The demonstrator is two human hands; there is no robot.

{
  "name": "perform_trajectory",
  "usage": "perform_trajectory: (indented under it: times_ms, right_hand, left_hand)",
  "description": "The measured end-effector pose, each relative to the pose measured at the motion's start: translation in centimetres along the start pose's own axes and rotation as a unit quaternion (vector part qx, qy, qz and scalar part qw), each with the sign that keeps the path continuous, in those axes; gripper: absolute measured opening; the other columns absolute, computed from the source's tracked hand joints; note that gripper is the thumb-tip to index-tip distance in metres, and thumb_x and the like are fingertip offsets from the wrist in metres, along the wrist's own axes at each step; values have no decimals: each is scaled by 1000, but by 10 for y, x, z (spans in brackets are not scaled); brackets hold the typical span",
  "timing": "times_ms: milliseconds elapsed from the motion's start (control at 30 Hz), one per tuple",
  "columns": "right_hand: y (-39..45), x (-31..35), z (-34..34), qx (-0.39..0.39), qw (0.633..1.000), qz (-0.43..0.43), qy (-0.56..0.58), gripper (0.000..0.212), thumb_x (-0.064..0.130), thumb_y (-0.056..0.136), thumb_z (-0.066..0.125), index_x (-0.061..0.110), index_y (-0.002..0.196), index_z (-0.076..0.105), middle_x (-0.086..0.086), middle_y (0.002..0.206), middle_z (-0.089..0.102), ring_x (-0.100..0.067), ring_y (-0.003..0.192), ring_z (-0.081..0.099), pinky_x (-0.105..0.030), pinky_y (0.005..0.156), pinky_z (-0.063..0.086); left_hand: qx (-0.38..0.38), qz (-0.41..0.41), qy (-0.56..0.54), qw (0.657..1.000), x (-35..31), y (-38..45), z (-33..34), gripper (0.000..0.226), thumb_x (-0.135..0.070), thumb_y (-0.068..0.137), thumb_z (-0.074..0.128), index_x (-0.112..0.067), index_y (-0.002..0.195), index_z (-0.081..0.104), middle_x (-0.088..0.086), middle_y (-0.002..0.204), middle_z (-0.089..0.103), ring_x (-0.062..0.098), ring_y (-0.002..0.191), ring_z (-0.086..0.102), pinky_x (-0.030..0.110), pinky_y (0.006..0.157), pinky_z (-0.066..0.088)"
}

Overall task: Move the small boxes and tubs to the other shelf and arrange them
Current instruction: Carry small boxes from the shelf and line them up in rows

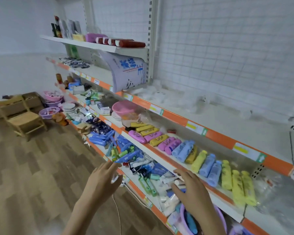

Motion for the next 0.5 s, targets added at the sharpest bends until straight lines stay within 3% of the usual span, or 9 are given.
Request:
perform_trajectory:
  times_ms: [167, 333, 500]
  right_hand:
    - [45, 1, -4, -18, 999, 33, -20, 42, 42, 92, 47, 33, 133, 39, 18, 132, 41, -2, 121, 39, -16, 90, 34]
    - [107, -4, -18, -45, 997, 36, -46, 40, 40, 92, 49, 31, 130, 42, 15, 128, 45, -4, 118, 43, -15, 85, 33]
    - [198, -13, -32, -92, 995, 6, -40, 36, 32, 87, 60, 24, 121, 54, 8, 119, 54, -14, 112, 51, -24, 87, 39]
  left_hand:
    - [18, 36, -1, 999, 22, 63, 2, 34, -18, 67, 80, -17, 98, 66, -3, 89, 68, 18, 74, 66, 29, 58, 51]
    - [21, 51, -25, 998, 41, 135, 18, 28, -24, 77, 70, -17, 104, 66, -3, 94, 66, 17, 75, 65, 26, 58, 47]
    - [-2, 95, -44, 995, 50, 227, 24, 33, -24, 83, 66, -18, 115, 61, -2, 106, 62, 19, 94, 61, 27, 70, 46]
Point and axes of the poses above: each hand's wrist, its own y-axis towards the middle knuckle, its own z-axis out of the palm, x = y × z, the point moved 4 cm from there along y, towards the middle knuckle
